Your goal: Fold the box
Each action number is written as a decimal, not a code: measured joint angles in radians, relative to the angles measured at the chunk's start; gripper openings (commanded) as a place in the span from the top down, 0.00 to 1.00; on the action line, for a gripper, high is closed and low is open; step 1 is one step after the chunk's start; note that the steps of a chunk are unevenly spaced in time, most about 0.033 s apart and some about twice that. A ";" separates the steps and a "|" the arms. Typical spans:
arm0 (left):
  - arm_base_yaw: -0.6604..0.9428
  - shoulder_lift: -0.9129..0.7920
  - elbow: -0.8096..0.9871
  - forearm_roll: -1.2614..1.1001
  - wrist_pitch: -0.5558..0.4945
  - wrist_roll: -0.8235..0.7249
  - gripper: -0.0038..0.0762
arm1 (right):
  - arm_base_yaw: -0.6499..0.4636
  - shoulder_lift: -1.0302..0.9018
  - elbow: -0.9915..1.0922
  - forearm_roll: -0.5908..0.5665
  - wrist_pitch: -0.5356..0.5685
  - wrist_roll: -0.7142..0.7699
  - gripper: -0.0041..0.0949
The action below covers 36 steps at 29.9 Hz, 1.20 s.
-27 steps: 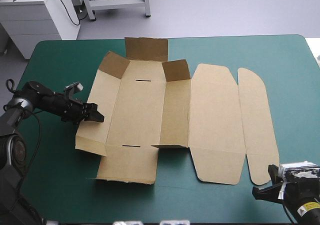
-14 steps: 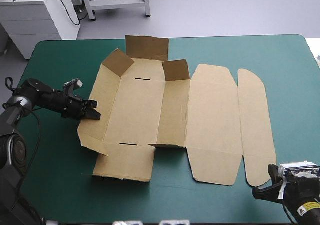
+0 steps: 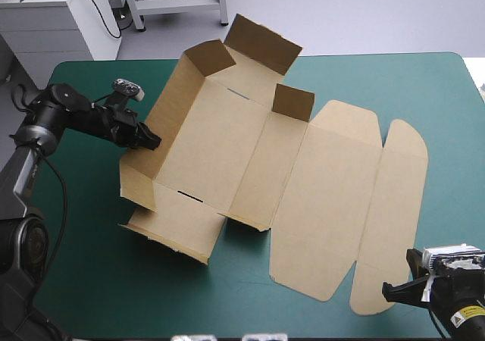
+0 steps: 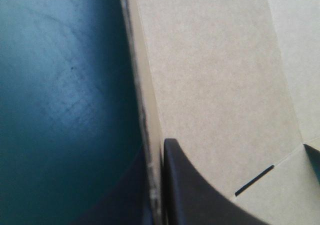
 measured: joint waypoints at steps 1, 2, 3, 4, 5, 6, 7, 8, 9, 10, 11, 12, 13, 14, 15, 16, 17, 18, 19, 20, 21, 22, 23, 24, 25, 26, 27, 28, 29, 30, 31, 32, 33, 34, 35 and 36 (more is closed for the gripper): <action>-0.026 -0.004 -0.015 0.036 -0.008 0.004 0.96 | 0.000 0.000 0.000 0.000 0.000 0.000 0.98; -0.052 -0.008 -0.029 0.072 -0.015 0.005 0.96 | 0.000 0.001 0.000 0.000 0.000 0.000 0.98; -0.077 -0.011 -0.040 0.106 -0.022 0.007 0.96 | 0.000 0.001 0.000 0.000 0.000 0.000 0.98; -0.104 -0.014 -0.054 0.137 -0.032 0.012 0.96 | 0.000 0.001 0.000 0.000 0.000 0.000 0.98; -0.130 -0.018 -0.066 0.168 -0.046 0.014 0.96 | 0.000 0.002 0.000 0.000 0.000 0.000 0.98; -0.152 -0.022 -0.076 0.192 -0.060 0.016 0.96 | 0.000 0.002 0.000 0.000 0.000 0.000 0.98; -0.180 -0.028 -0.087 0.221 -0.081 0.019 0.96 | 0.000 0.002 0.000 0.000 0.000 0.000 0.98; -0.209 -0.032 -0.098 0.249 -0.102 0.021 0.96 | 0.000 0.002 0.000 0.000 0.000 0.000 0.98; -0.232 -0.036 -0.109 0.272 -0.127 0.022 0.96 | 0.000 0.002 0.000 0.000 0.000 0.000 0.98; -0.262 -0.040 -0.120 0.301 -0.148 0.024 0.96 | 0.000 0.002 0.000 0.000 0.000 0.000 0.98; -0.293 -0.041 -0.133 0.327 -0.166 0.028 0.96 | 0.000 0.002 0.000 0.000 0.000 0.000 0.98; -0.325 -0.044 -0.142 0.356 -0.176 0.033 0.96 | 0.000 0.002 0.000 0.000 0.000 0.000 0.98; -0.356 -0.044 -0.155 0.387 -0.193 0.047 0.96 | 0.000 0.002 0.001 0.000 0.000 0.000 0.98; -0.388 -0.044 -0.162 0.412 -0.207 0.058 0.96 | 0.000 0.002 0.001 0.000 0.000 0.000 0.98; -0.413 -0.044 -0.168 0.430 -0.221 0.071 0.96 | 0.000 0.002 0.001 0.000 0.000 0.000 0.98; -0.452 -0.044 -0.175 0.454 -0.247 0.085 0.96 | 0.000 0.002 0.001 0.000 0.000 0.000 0.98; -0.477 -0.044 -0.178 0.467 -0.265 0.094 0.96 | 0.000 0.003 0.001 0.000 0.000 0.000 0.98; -0.501 -0.044 -0.182 0.480 -0.283 0.103 0.96 | 0.000 0.003 0.001 0.000 0.000 0.000 0.98; -0.536 -0.044 -0.184 0.497 -0.306 0.119 0.96 | 0.000 0.005 0.001 0.000 0.000 0.000 0.98; -0.559 -0.044 -0.185 0.507 -0.319 0.131 0.96 | 0.000 0.005 0.001 0.000 0.000 0.000 0.98; -0.585 -0.044 -0.186 0.518 -0.331 0.145 0.96 | 0.000 0.006 0.001 0.000 0.000 0.000 0.98; -0.610 -0.044 -0.186 0.523 -0.341 0.161 0.96 | 0.000 0.006 0.001 0.000 0.000 0.000 0.98; -0.633 -0.044 -0.186 0.525 -0.348 0.171 0.96 | 0.000 0.007 0.001 0.000 0.000 0.000 0.98; -0.653 -0.044 -0.186 0.527 -0.354 0.182 0.96 | 0.000 0.007 0.001 0.000 0.000 0.000 0.98; -0.672 -0.045 -0.186 0.531 -0.361 0.195 0.96 | 0.000 0.007 0.001 0.000 0.000 0.000 0.98; -0.686 -0.046 -0.186 0.538 -0.367 0.211 0.96 | 0.000 0.007 0.001 0.000 0.000 0.000 0.98; -0.701 -0.047 -0.186 0.544 -0.373 0.224 0.96 | 0.000 0.007 0.001 0.000 0.000 0.000 0.98; -0.717 -0.047 -0.187 0.556 -0.378 0.232 0.96 | 0.000 0.007 0.001 0.000 0.000 0.000 0.98; -0.731 -0.047 -0.187 0.572 -0.382 0.236 0.96 | 0.000 0.007 0.001 0.000 0.000 0.000 0.98; -0.750 -0.047 -0.188 0.595 -0.388 0.236 0.96 | 0.000 0.007 0.001 0.000 0.000 0.000 0.98; -0.772 -0.047 -0.188 0.623 -0.393 0.229 0.96 | 0.000 0.007 0.001 0.000 0.000 0.000 0.98; -0.790 -0.048 -0.188 0.647 -0.401 0.221 0.96 | 0.000 0.007 0.001 0.000 0.000 0.000 0.98; -0.814 -0.049 -0.187 0.686 -0.413 0.203 0.96 | 0.000 0.007 0.001 0.000 0.000 0.000 0.98; -0.839 -0.050 -0.181 0.727 -0.427 0.180 0.96 | 0.000 0.008 0.001 0.000 0.000 0.000 0.98; -0.863 -0.050 -0.173 0.774 -0.442 0.150 0.96 | 0.000 0.010 0.001 0.000 0.000 0.000 0.98; -0.887 -0.051 -0.155 0.826 -0.469 0.114 0.96 | 0.000 0.017 -0.002 0.000 0.000 0.000 0.98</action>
